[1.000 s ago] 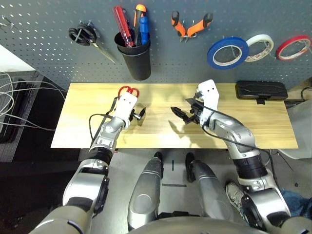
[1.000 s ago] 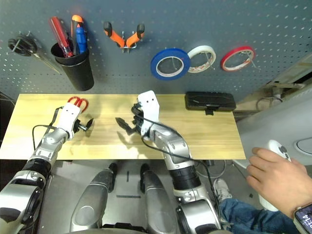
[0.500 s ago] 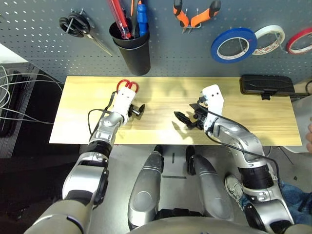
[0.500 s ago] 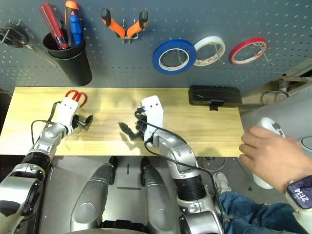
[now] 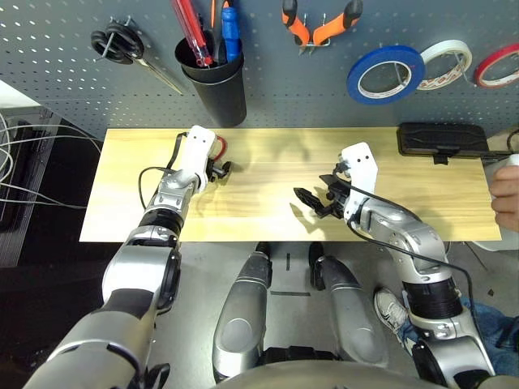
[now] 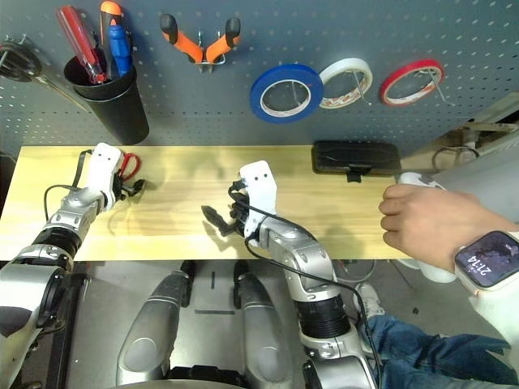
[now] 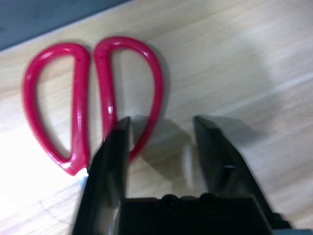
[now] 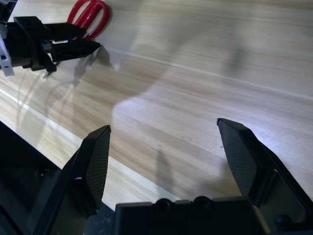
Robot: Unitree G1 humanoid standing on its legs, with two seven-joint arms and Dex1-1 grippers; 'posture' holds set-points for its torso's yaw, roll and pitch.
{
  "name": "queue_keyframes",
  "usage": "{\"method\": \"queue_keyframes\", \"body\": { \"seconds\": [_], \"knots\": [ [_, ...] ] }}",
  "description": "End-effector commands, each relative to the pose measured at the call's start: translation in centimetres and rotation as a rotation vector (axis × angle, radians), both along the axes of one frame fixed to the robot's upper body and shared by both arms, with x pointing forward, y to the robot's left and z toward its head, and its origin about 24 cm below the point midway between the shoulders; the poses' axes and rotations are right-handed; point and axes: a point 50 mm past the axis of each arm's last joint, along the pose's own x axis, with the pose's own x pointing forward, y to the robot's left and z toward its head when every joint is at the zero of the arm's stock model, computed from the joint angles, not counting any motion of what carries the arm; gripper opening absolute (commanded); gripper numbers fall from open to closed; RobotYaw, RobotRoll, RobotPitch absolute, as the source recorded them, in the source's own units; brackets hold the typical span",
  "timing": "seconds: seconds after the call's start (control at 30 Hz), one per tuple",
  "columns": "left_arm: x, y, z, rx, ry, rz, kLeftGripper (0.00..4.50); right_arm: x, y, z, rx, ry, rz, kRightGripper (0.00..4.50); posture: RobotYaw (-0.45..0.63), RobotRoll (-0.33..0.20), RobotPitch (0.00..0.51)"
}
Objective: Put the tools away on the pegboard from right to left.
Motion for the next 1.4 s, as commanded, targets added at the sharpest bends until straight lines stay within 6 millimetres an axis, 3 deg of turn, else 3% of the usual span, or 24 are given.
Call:
{"method": "queue_keyframes", "body": {
  "seconds": [0.03,0.13,0.17,0.33,0.57,0.73,0.93,1.4],
  "knots": [
    [-2.6,0.5,-4.4,-0.013,0.232,0.033,1.21,-0.2,-0.1,-0.4,0.002,0.028,0.001,4.50,-0.01,0.000,0.463],
    [-3.5,0.4,-5.5,-0.029,0.338,0.015,0.17,0.0,-0.1,-0.3,0.001,0.024,-0.002,4.50,-0.01,0.000,0.460],
    [-3.8,0.4,-5.9,-0.033,0.367,0.010,0.01,0.1,-0.1,-0.3,0.001,0.024,-0.002,4.50,-0.01,0.000,0.460],
    [-4.3,0.4,-6.3,-0.050,0.407,0.005,0.01,0.3,-0.3,-0.2,-0.004,0.015,-0.002,4.50,-0.01,0.000,0.455],
    [-2.8,0.0,-4.0,-0.092,0.146,0.043,0.01,1.1,0.1,0.9,0.021,-0.027,0.038,4.50,0.04,0.000,0.426],
    [-4.1,-0.6,-3.4,-0.125,0.000,0.044,0.01,1.5,0.6,1.1,0.031,-0.046,0.074,4.50,0.07,0.000,0.409],
    [-7.2,-1.7,-2.2,-0.145,-0.156,0.063,0.01,2.2,0.8,0.9,0.030,-0.053,0.083,4.50,0.10,0.000,0.383],
    [-10.0,-2.7,1.7,-0.171,-0.394,0.069,0.01,3.1,1.0,0.9,0.035,-0.082,0.096,4.50,0.14,0.000,0.358]
  ]
}}
